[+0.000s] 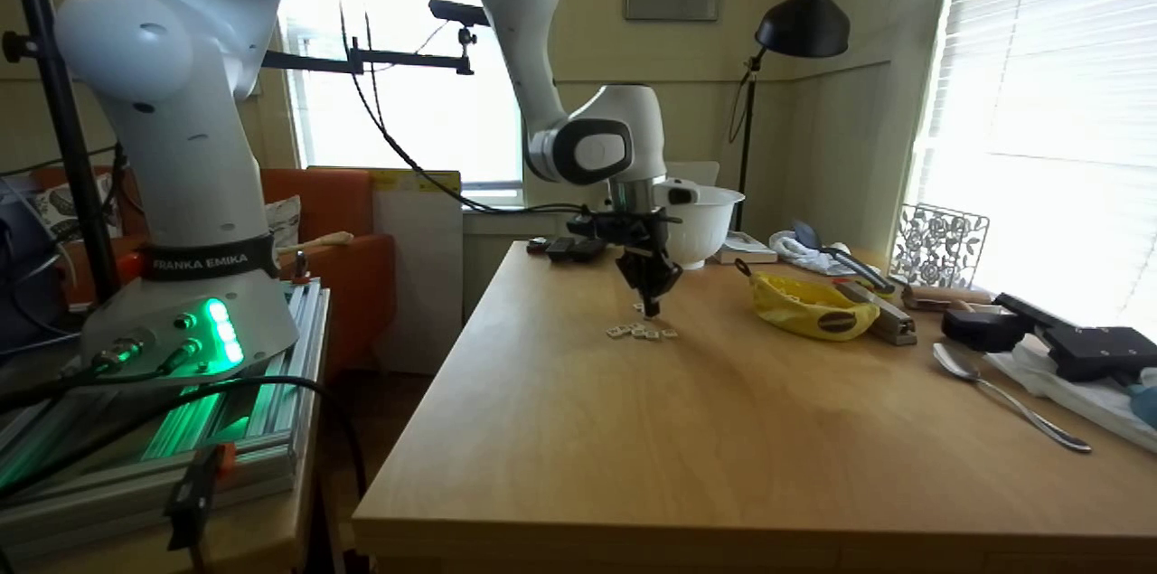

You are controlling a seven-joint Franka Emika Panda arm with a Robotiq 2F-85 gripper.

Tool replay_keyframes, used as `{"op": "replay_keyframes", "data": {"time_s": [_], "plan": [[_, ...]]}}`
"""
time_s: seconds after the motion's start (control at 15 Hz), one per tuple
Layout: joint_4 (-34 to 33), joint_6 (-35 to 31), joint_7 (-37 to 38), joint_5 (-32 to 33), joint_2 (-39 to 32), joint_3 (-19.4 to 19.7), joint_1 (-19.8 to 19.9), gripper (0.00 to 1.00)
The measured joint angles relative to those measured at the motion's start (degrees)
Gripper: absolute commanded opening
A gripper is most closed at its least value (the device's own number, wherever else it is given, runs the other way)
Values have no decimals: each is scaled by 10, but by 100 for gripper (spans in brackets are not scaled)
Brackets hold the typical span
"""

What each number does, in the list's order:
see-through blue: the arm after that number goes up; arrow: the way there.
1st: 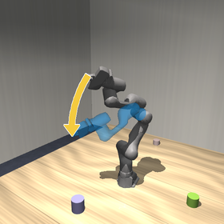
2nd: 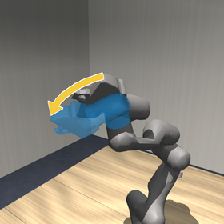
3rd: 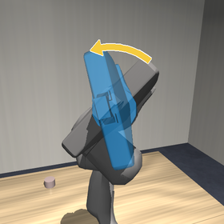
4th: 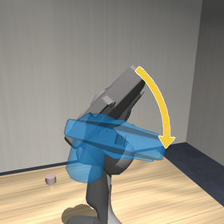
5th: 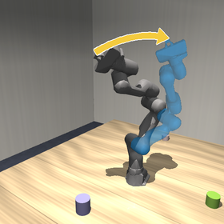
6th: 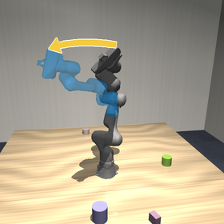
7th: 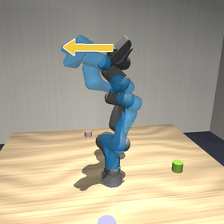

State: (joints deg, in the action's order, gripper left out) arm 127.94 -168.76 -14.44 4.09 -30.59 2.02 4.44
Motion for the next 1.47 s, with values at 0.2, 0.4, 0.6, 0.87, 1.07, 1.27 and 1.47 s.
{"op": "replay_keyframes", "data": {"time_s": [0.2,0.4,0.6,0.87,1.07,1.27,1.47], "plan": [[0,0,-26,9,0,-6,6,0],[0,0,-45,17,0,-9,9,0],[0,0,-61,18,0,-15,16,0],[0,0,-77,18,3,-34,37,0],[0,0,-87,18,15,-51,52,0],[2,0,-92,18,28,-68,65,0],[5,7,-92,17,30,-89,76,0]]}}
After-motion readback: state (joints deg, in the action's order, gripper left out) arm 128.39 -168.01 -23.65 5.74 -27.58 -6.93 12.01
